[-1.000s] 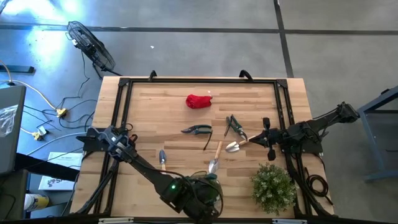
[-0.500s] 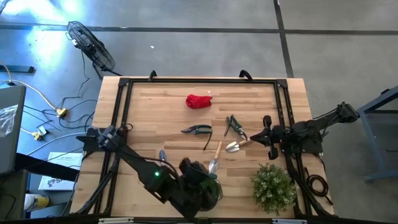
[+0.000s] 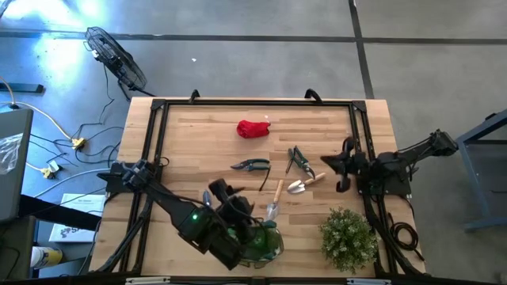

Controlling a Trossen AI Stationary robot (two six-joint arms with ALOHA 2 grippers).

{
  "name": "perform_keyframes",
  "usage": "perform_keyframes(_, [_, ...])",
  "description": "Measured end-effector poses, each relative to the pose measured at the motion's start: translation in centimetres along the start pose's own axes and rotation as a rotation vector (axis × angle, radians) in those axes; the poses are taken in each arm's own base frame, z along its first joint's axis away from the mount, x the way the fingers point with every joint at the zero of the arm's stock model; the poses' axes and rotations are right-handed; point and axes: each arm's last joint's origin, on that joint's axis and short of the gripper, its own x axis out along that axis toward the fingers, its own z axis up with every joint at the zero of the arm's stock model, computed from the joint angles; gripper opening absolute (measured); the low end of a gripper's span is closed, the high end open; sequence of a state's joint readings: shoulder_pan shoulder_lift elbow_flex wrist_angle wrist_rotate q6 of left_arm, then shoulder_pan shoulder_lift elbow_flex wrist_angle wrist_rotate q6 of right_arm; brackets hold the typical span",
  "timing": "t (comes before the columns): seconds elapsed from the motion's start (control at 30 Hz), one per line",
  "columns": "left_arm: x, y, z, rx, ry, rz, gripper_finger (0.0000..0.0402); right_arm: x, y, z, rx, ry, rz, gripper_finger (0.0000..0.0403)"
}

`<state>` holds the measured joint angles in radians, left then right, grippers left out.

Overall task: Pick & Place Garden tools in Gardening bag
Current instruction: Put the red gloves into the green gardening bag

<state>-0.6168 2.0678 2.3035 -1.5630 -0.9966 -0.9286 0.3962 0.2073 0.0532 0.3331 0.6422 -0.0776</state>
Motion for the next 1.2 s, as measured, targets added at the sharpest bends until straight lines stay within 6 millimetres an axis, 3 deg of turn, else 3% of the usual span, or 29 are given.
perform_keyframes(0.4, [3.9,2.6,2.0,0.08,0.069,0.075,0.026,-0.1,-0.4,1.6,0.039,-0.136,-0.09,0.0003])
perform_keyframes(0.6, [6.9,5.7,4.8,0.097,0.056,0.152,0.026,-0.1,-0.4,1.7,0.041,-0.142,-0.091,0.0003])
perform_keyframes(0.9, [11.2,8.2,7.3,0.136,0.142,-0.045,0.026,0.0,0.0,1.4,0.064,-0.133,0.024,0.0003])
perform_keyframes(1.03, [12.9,8.0,8.1,0.194,0.094,-0.148,0.026,0.0,0.1,1.2,0.079,-0.118,0.043,0.0003])
perform_keyframes(1.2, [13.1,7.6,9.0,0.313,0.02,-0.328,0.026,0.0,0.6,0.9,0.043,-0.102,0.199,0.0003])
